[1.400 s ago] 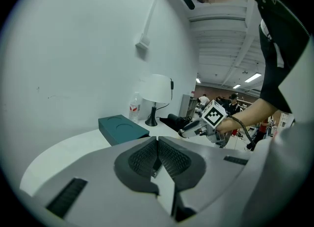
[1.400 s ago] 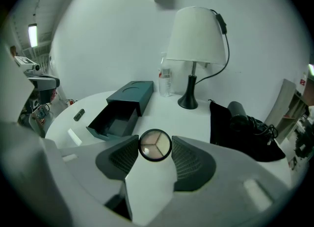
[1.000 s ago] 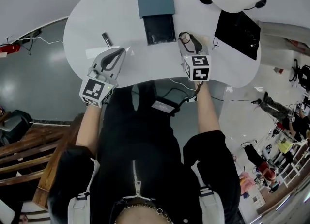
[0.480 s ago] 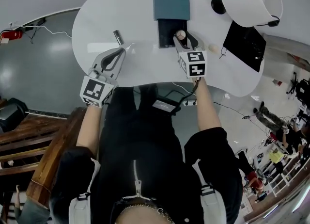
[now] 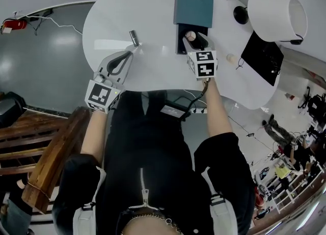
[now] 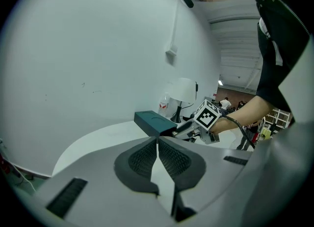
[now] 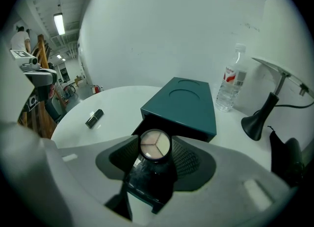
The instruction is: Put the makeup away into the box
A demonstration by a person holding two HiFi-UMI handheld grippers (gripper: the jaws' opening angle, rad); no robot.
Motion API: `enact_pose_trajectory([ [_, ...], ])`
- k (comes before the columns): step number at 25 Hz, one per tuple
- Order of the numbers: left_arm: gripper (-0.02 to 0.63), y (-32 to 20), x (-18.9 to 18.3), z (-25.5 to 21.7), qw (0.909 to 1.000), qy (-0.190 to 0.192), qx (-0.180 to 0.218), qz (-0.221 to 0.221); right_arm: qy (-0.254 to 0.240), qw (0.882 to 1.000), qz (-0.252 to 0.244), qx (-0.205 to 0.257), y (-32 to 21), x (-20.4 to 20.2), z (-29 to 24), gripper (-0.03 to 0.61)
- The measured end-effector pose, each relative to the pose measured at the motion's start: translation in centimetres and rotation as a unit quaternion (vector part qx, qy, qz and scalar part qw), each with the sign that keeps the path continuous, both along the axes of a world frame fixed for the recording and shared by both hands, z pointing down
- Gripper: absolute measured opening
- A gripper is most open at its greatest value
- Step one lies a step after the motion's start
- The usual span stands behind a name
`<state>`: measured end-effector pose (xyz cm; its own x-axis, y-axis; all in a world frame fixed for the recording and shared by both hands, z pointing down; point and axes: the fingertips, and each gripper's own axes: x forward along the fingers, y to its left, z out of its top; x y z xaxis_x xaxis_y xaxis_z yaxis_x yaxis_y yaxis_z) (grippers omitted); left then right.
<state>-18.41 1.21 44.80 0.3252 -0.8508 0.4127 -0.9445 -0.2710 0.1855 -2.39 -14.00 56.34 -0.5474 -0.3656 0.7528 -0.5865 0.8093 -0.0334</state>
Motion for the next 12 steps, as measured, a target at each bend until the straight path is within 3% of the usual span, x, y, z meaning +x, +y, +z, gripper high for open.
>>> enact_pose_trajectory([
  [12,0.014,0.5,-2.2,0.7,0.9997,0.007,-0.008,-0.023,0.039,0.999,-0.008,-0.023,-0.8,-1.5,2.3,0.211],
])
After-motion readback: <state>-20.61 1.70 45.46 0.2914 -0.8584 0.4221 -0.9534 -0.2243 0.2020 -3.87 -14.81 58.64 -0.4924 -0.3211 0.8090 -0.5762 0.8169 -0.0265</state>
